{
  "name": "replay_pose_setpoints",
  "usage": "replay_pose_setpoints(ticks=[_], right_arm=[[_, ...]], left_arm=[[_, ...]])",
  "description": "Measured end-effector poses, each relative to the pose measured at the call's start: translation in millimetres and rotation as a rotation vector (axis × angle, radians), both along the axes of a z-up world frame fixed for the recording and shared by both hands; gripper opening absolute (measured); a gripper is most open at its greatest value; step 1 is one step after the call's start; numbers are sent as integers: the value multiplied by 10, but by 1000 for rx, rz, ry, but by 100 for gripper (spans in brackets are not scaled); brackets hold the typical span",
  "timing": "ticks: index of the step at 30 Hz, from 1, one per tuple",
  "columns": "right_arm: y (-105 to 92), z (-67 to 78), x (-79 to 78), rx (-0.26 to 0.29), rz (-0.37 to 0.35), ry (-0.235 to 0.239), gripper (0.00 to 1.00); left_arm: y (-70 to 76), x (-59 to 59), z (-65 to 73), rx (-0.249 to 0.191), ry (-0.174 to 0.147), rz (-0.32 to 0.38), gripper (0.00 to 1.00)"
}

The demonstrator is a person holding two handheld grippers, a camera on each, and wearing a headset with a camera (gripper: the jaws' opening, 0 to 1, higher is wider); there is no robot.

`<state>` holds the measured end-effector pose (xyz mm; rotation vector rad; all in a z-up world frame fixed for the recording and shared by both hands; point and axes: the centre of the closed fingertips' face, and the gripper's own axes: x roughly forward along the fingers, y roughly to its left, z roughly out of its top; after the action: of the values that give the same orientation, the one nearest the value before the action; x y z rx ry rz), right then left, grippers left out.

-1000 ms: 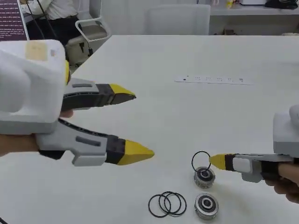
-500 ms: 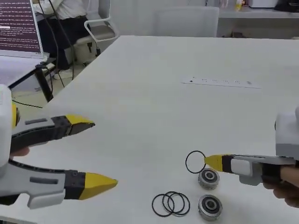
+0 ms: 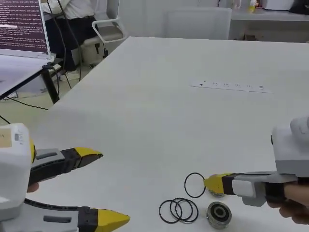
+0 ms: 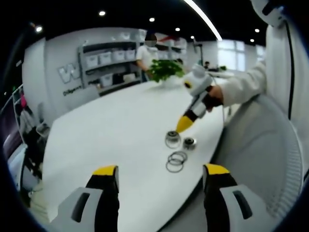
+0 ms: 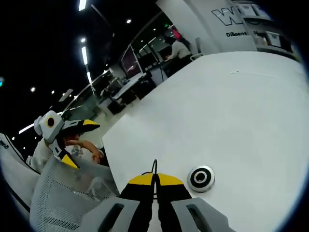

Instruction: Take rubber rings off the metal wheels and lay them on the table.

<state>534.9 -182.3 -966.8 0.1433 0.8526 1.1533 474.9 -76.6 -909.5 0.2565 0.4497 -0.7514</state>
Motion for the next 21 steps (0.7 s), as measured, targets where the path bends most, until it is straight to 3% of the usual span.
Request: replay_pose_setpoints(ticks=[10, 13, 15, 21], right_arm=[[147, -140, -285, -27, 142, 24, 0], [164, -194, -346, -42, 170, 31, 0], [172, -221, -388, -49, 186, 38, 0], [164, -323, -441, -88, 219, 26, 0]], left_arm=[[-216, 7, -106, 5, 18, -53, 71], [-213, -51, -262, 72, 66, -83, 71], [-203, -47, -287, 88, 67, -83, 71], [-189, -25, -258, 50, 66, -67, 71]])
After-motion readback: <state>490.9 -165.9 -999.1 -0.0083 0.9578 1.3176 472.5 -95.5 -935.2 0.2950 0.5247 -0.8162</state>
